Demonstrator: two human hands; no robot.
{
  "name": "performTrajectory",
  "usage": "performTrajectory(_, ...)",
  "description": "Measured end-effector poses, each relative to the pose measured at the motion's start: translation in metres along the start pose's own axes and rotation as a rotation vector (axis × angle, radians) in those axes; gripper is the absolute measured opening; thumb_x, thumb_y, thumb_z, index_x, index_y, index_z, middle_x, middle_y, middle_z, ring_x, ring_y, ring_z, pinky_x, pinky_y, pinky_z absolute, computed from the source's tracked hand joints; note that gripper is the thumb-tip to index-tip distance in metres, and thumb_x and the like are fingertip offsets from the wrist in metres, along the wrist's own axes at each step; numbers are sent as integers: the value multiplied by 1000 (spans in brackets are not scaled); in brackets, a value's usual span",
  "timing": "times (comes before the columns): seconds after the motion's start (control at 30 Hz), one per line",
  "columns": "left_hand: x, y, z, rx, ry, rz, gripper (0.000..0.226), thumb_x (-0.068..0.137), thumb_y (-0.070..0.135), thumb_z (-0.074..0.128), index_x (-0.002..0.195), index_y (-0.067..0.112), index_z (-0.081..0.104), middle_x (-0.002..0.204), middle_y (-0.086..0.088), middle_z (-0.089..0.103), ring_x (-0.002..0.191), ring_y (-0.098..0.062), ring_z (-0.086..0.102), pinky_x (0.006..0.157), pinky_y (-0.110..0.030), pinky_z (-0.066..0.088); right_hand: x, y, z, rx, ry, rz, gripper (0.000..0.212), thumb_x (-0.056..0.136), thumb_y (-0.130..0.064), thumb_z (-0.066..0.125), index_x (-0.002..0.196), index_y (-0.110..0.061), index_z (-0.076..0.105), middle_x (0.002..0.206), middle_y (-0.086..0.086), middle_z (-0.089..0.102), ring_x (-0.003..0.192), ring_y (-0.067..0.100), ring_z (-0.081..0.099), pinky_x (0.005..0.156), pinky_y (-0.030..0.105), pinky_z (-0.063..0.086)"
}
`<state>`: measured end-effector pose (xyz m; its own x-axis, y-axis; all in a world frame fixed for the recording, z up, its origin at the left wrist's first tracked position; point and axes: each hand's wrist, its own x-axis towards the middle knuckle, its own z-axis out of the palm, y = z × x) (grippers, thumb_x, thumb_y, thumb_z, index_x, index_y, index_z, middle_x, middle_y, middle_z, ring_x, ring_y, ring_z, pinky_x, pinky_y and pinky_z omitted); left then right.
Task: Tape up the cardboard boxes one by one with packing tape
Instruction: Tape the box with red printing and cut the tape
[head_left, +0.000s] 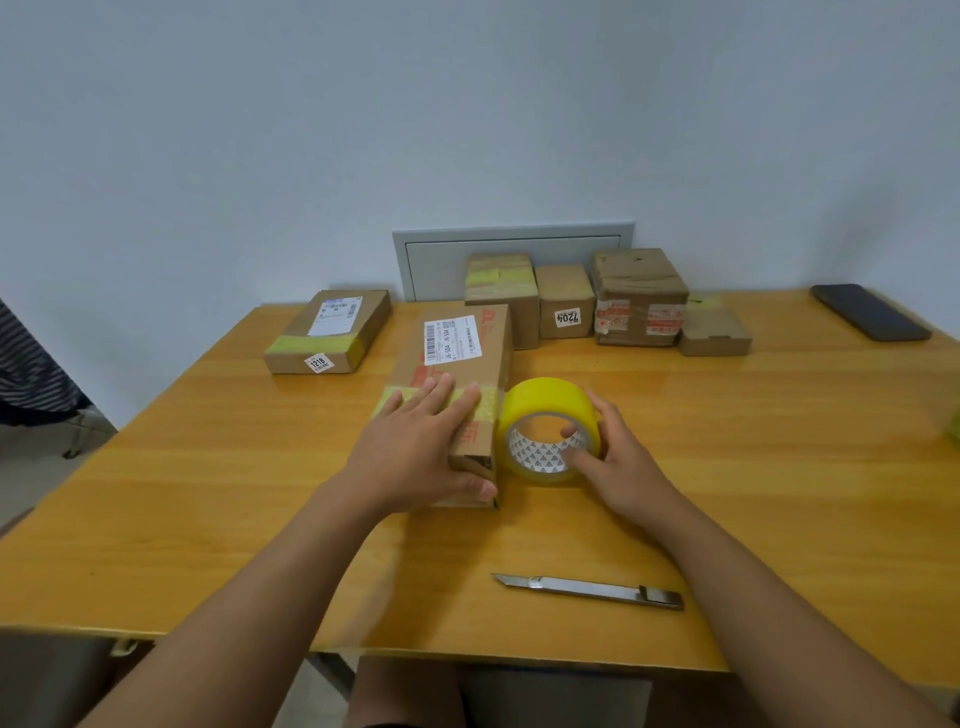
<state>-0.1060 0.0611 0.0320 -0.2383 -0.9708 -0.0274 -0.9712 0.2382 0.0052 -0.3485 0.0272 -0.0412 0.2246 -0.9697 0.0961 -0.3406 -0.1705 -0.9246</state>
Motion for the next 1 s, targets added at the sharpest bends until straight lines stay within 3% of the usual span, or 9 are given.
performTrajectory(0.23,-16,3,-11,-156,11,-28,111,71,78,61,156,38,2,165,6,-4,152,-16,1,120,-41,13,-10,-31,-16,-10,7,-3,67,90,-23,69,142,-42,31,120,-2,62,104,12,62,90,38,53)
performTrajectory(0.37,-29,-1,-10,-568,96,-23,113,61,79,70,154,44,15,163,13,17,147,-10,24,113,-40,35,-15,-71,-23,6,167,-123,60,87,-30,72,138,-36,39,109,-8,61,89,6,59,68,15,47)
performTrajectory(0.43,-37,0,-3,-849,175,16,103,63,74,75,150,50,24,150,21,41,129,2,47,102,-27,46,-14,-90,-23,36,228,-198,58,86,-32,73,135,-35,42,107,-8,63,89,6,59,67,13,46)
performTrajectory(0.5,-44,2,6,-1041,239,35,91,69,64,77,145,56,27,141,25,50,121,7,53,95,-19,49,-12,-103,-15,59,206,-257,59,86,-28,73,135,-36,42,108,-6,65,91,5,62,71,14,49)
performTrajectory(0.7,-52,-6,48,-1441,347,-72,98,71,70,71,152,35,30,137,9,59,126,-12,56,100,-41,51,3,-108,43,59,-52,-327,69,87,-26,73,141,-37,32,123,-9,58,109,5,59,89,21,50)
performTrajectory(0.77,-57,-11,53,-1455,369,-105,91,76,69,67,150,25,36,128,9,64,119,-10,60,92,-29,54,8,-114,59,42,-60,-344,63,89,-23,71,136,-38,32,121,-12,58,107,-3,56,85,13,46)
performTrajectory(0.83,-61,-16,53,-1398,376,-134,80,83,66,62,147,23,40,122,13,66,113,-7,63,82,-17,53,13,-117,72,40,-43,-348,55,89,-19,71,129,-34,37,116,-12,58,104,-2,56,84,21,49)
performTrajectory(0.9,-64,-16,54,-1228,438,-163,82,82,71,58,150,30,33,131,17,59,119,-4,57,87,-19,51,15,-119,79,38,0,-339,45,87,-19,72,121,-27,43,110,-8,60,101,5,58,85,37,54)
performTrajectory(1.0,-68,-10,54,-789,749,-217,84,85,68,55,151,25,25,142,5,41,127,-5,41,97,-24,42,16,-121,79,39,36,-294,38,84,-30,75,110,-23,48,102,-3,64,94,10,62,81,41,56)
